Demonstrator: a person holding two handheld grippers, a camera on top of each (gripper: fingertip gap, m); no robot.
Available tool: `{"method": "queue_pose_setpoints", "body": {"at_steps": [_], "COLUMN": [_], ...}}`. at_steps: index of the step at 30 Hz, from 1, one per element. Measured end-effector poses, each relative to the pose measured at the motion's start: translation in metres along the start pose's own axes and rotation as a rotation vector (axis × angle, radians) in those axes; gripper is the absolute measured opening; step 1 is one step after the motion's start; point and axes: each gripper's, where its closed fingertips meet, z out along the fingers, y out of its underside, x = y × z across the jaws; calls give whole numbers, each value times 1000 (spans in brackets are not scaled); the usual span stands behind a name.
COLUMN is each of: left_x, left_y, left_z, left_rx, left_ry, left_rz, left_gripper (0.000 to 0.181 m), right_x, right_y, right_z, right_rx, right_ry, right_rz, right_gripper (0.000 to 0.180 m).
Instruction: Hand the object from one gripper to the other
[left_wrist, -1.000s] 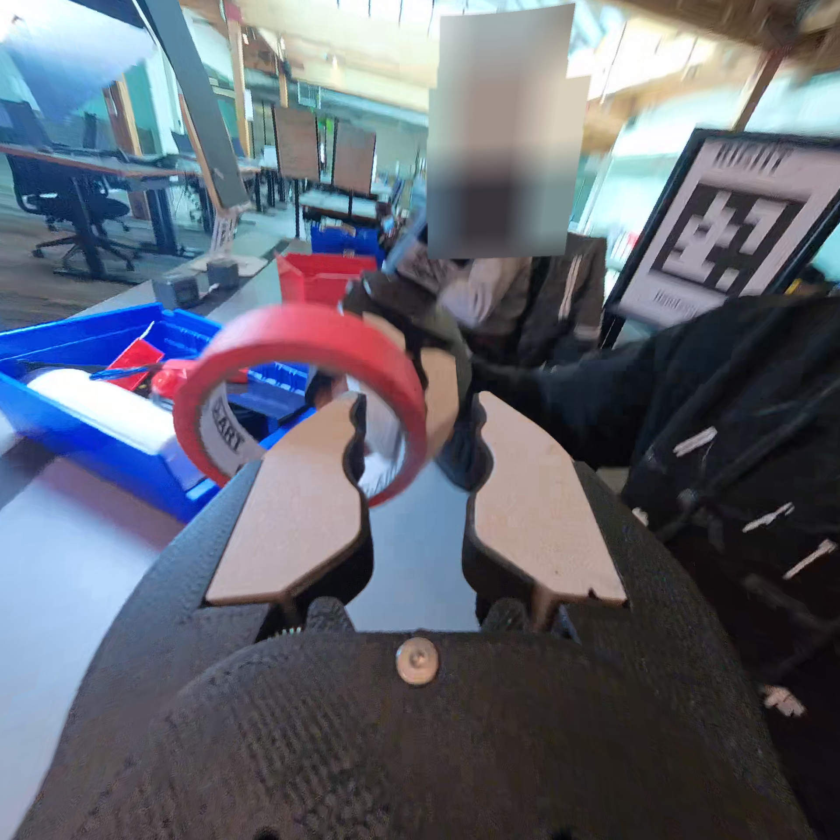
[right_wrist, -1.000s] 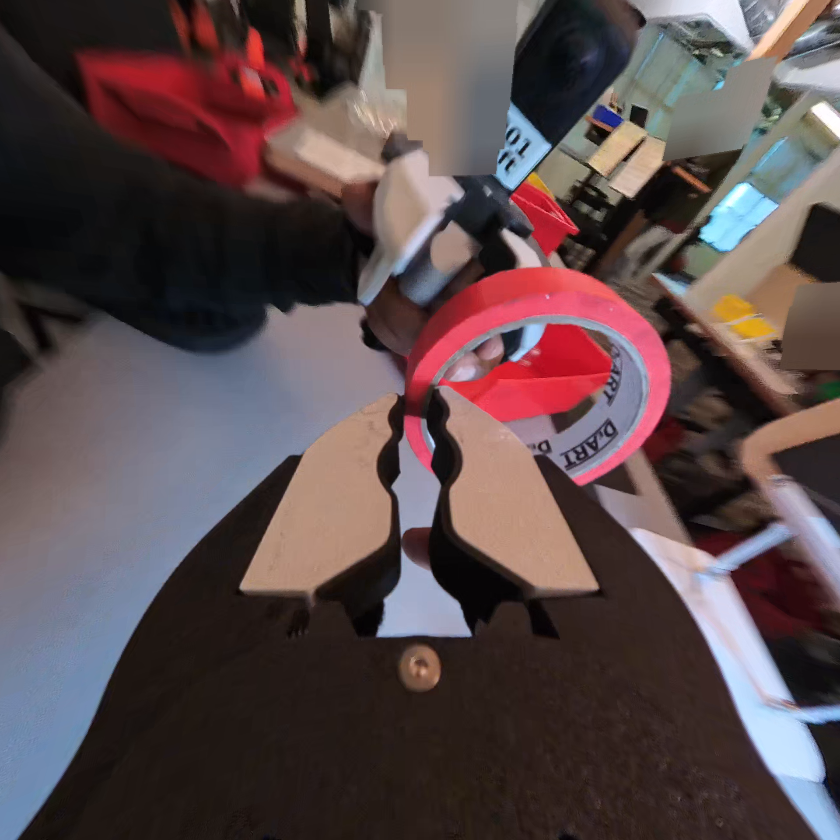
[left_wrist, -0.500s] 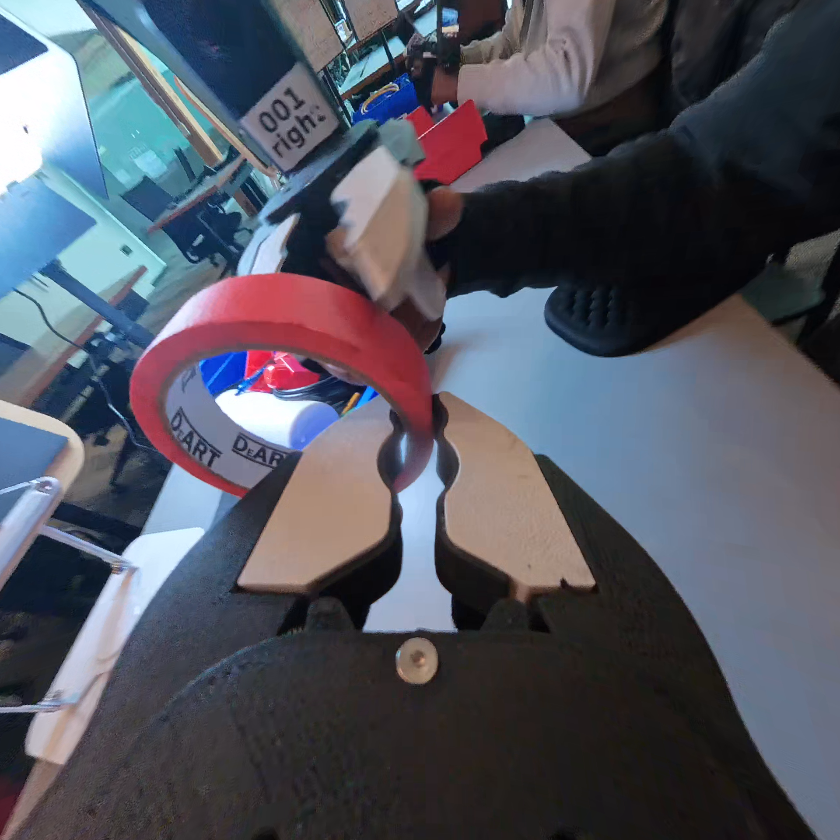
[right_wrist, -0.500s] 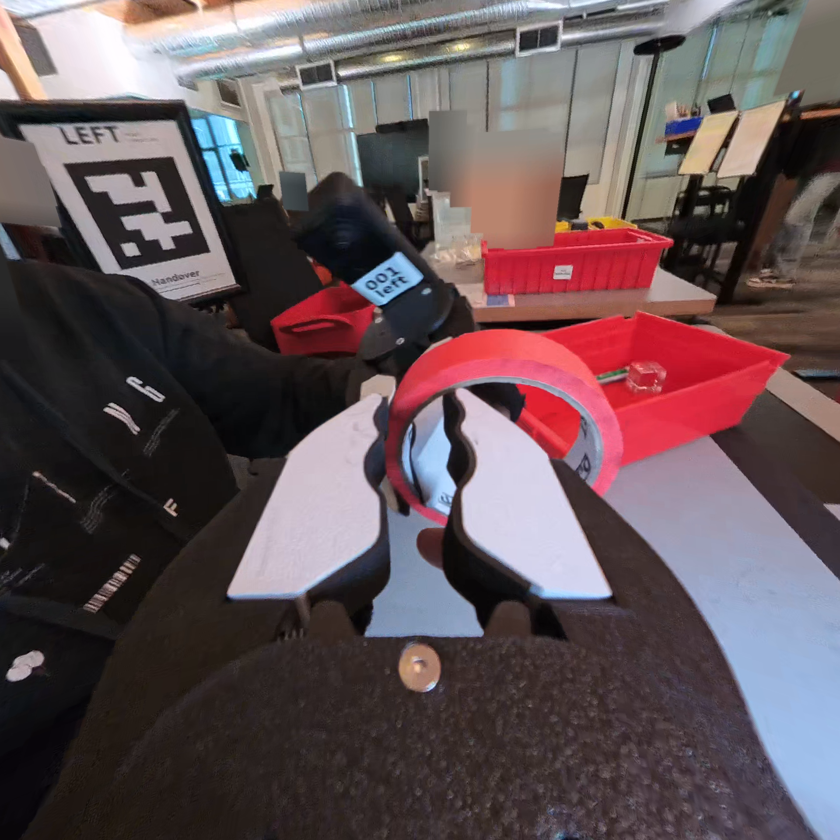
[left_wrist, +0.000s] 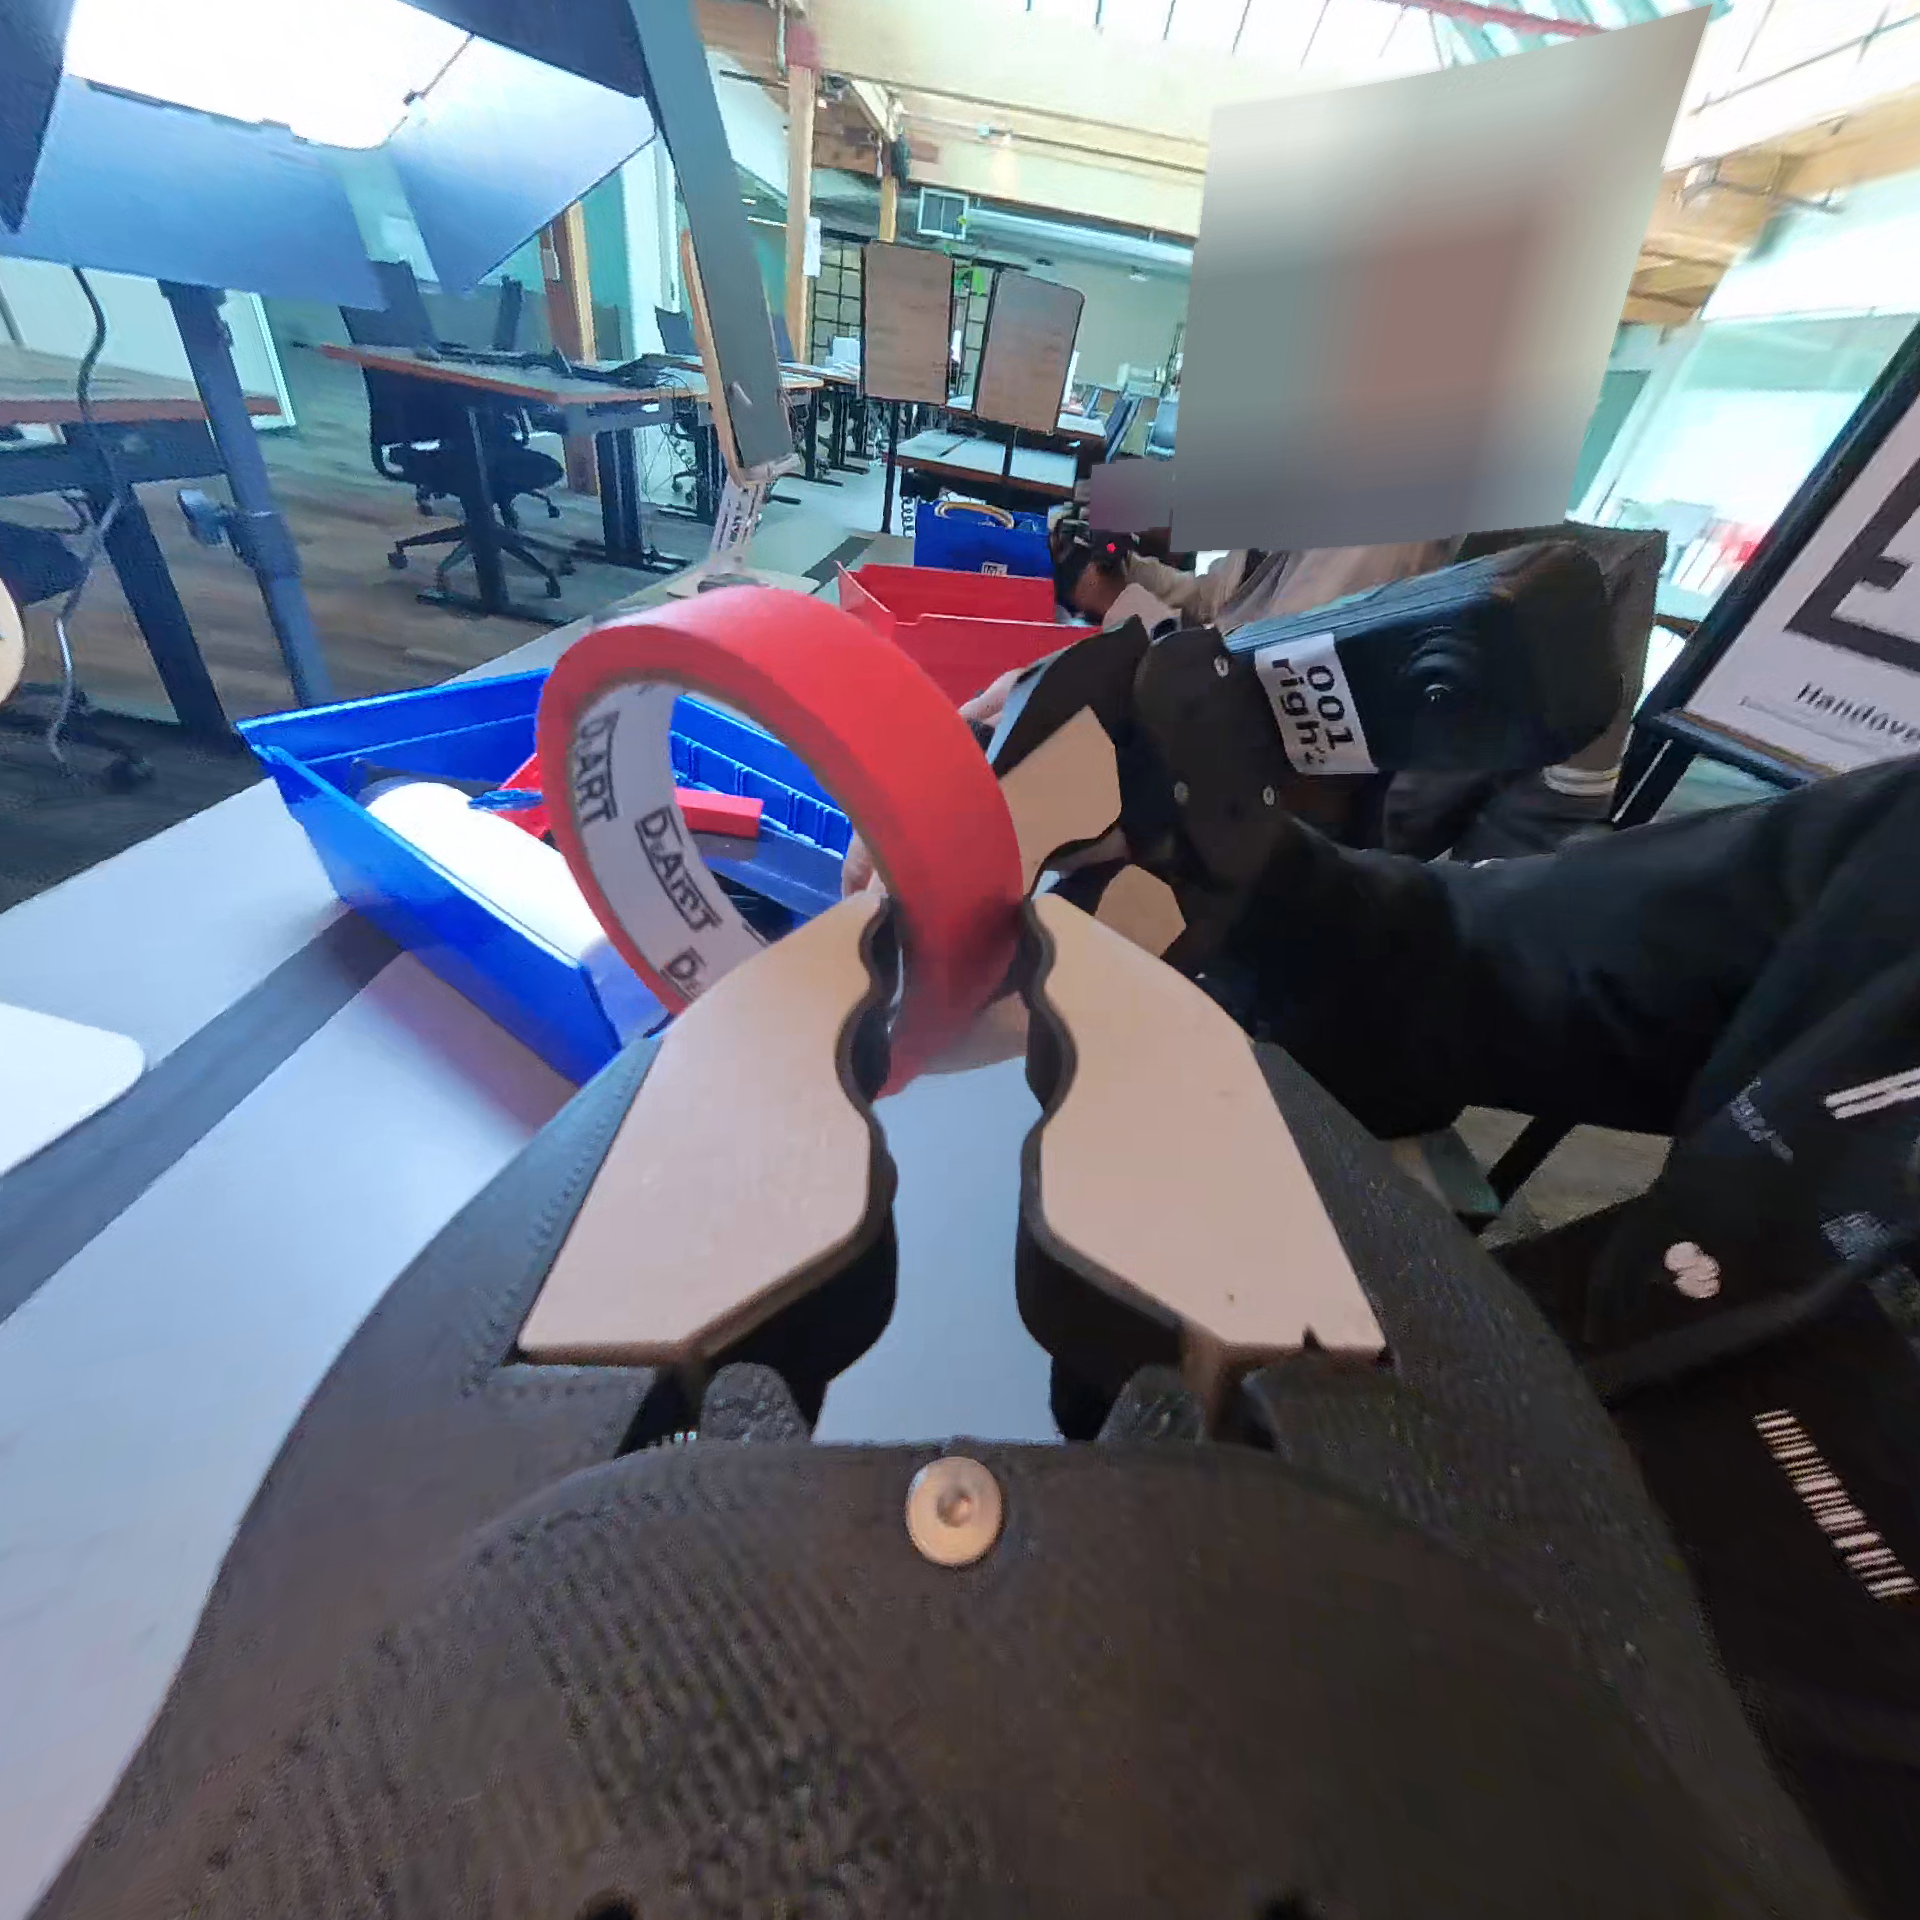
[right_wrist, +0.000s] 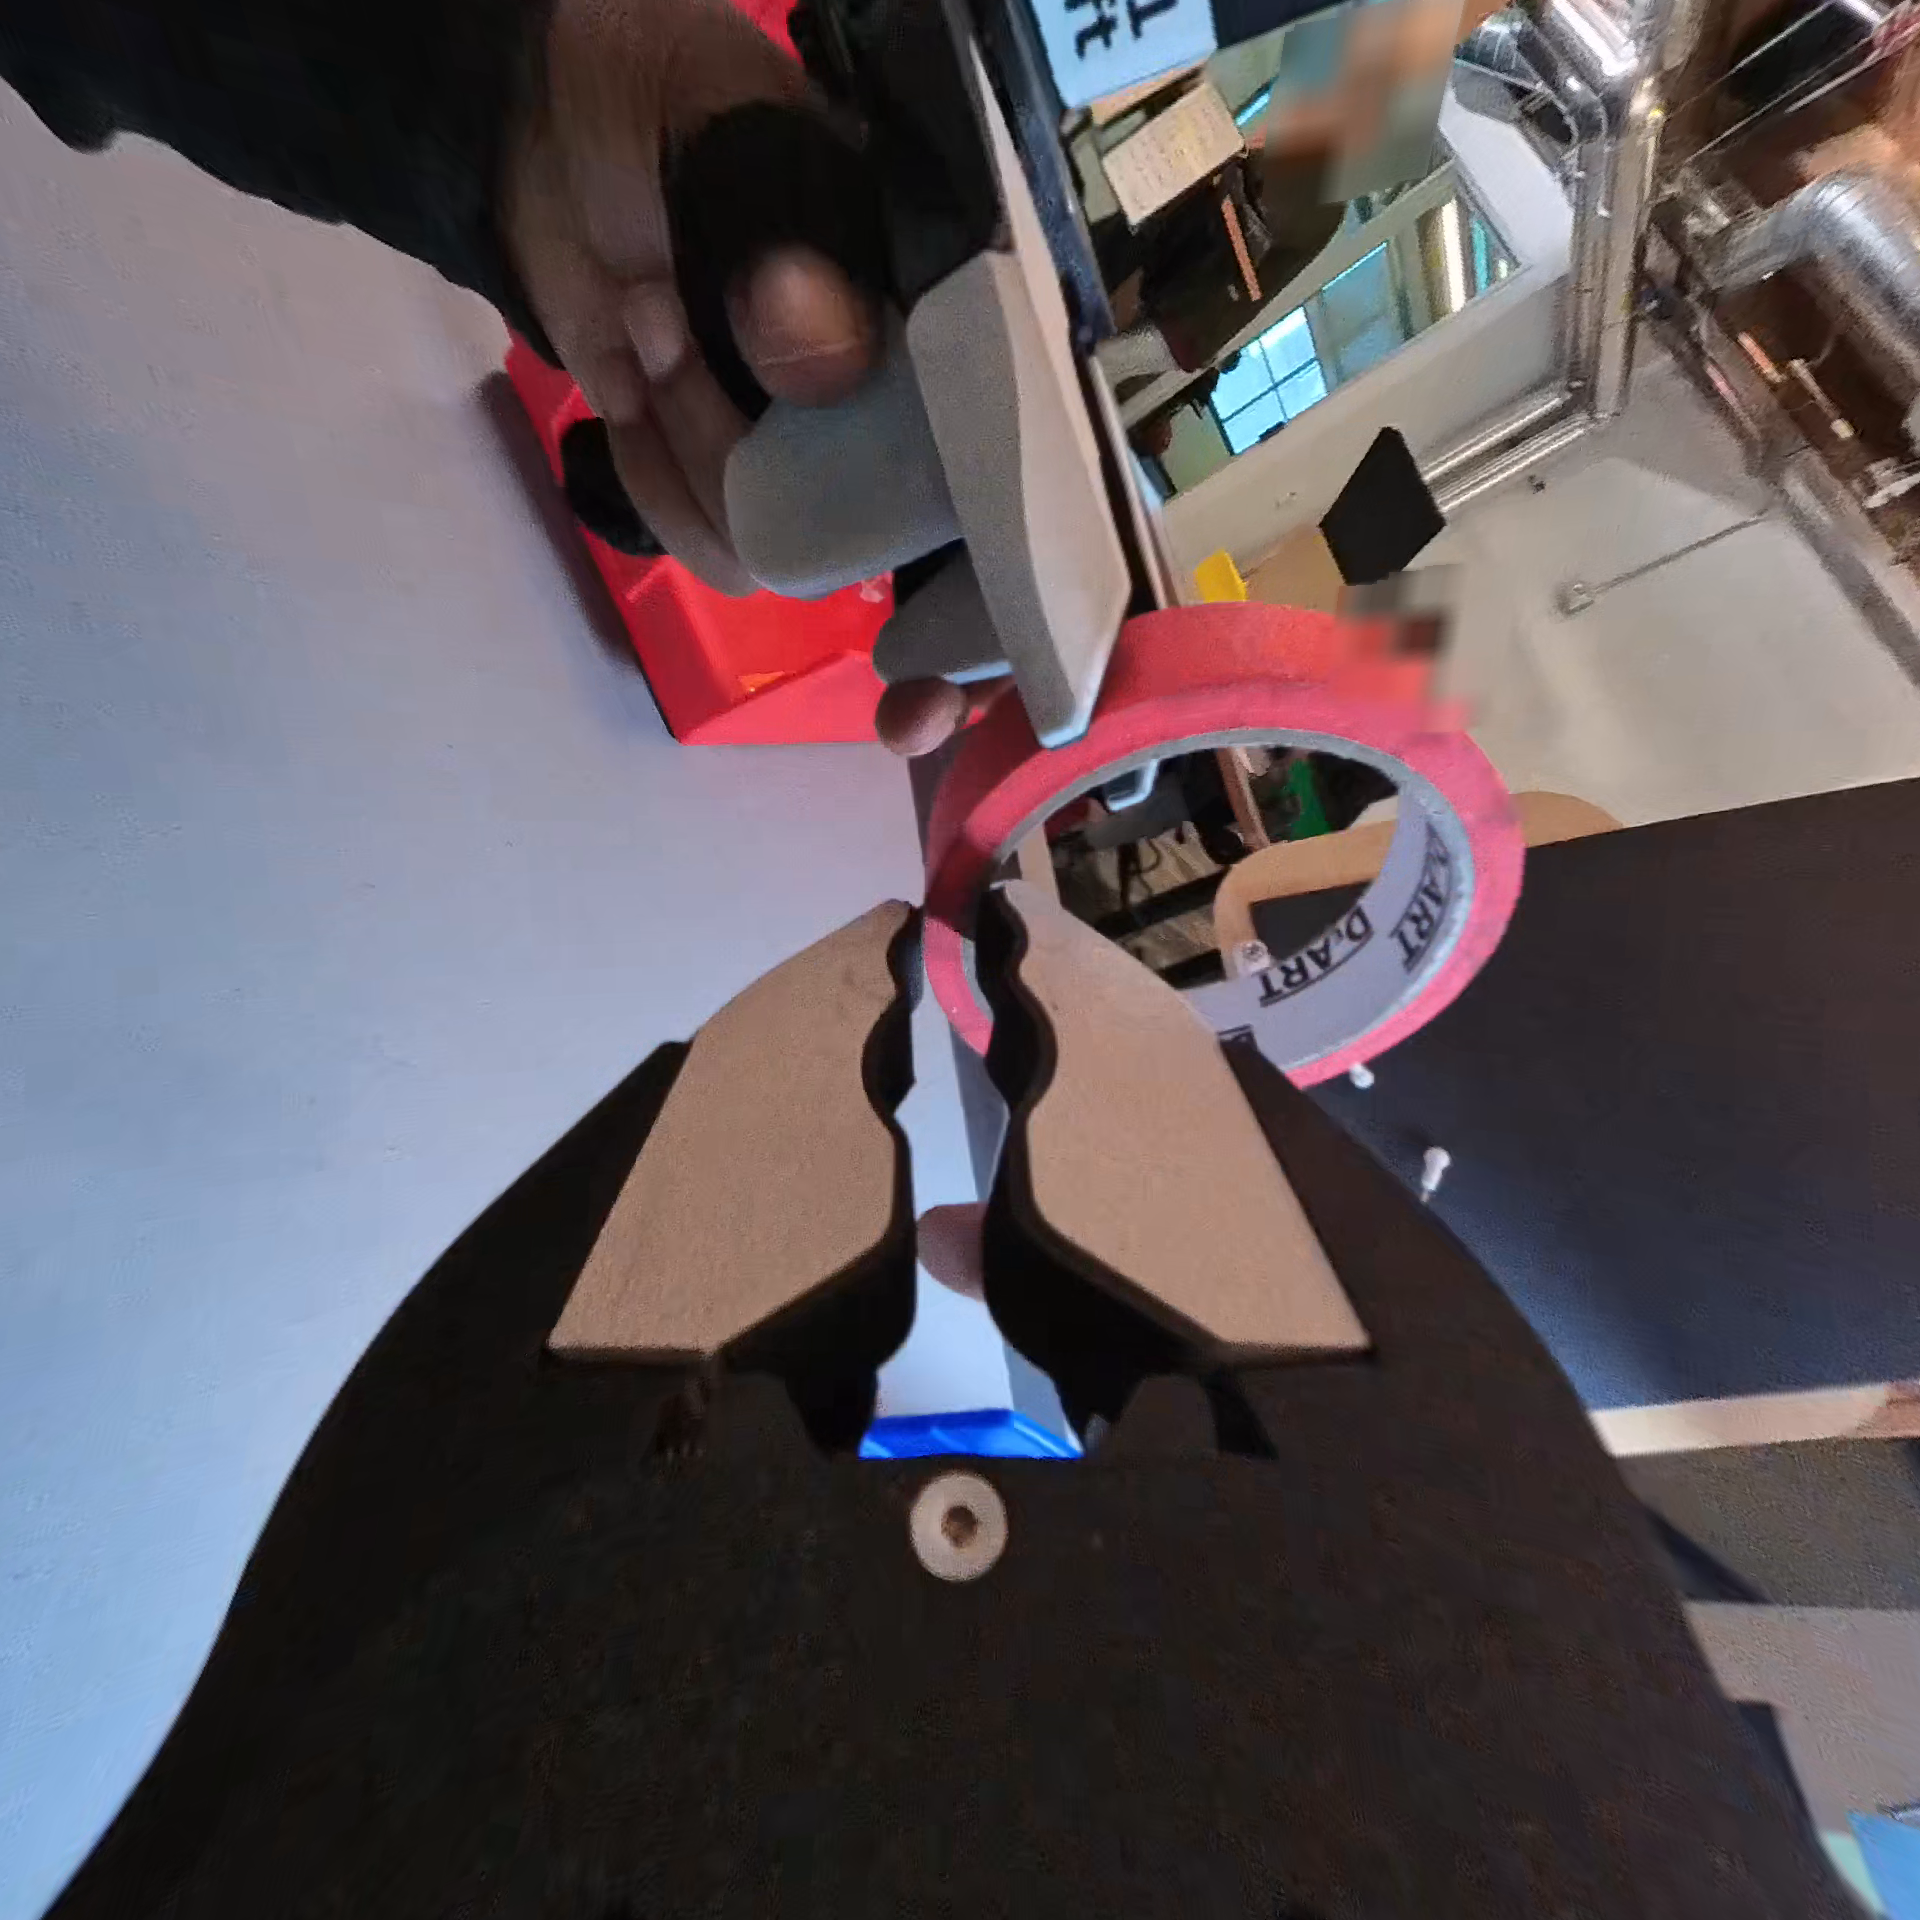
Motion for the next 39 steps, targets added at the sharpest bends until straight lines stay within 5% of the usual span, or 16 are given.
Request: {"method": "queue_pose_setpoints", "body": {"at_steps": [2,6,13,20,23,30,35,39], "left_x": [3,23,77,100,65,-50,-62,-77], "left_y": [1,-7,-24,-23,-34,-27,-4,5], "left_z": [1,-4,-23,-36,-40,-46,-24,-25], "left_rx": [8,79,259,316,327,126,-36,-55], "left_ry": [10,115,505,774,563,-302,-479,-583], "left_rz": [76,174,102,-12,-23,124,227,277], "left_gripper": [20,10,11,11,17,29,42,17], "right_x": [-2,9,42,26,45,86,73,63], "right_y": [-2,-24,-10,-57,-44,-3,-11,-26], "right_z": [-1,-26,-48,-57,-53,-40,-20,-14], "right_rx": [23,307,716,1015,913,479,325,263], "right_ry": [-19,-205,-436,-768,-545,87,259,337], "right_rz": [41,470,1104,1281,1226,928,736,578], "right_gripper": [10,13,45,37,27,27,27,27]}}
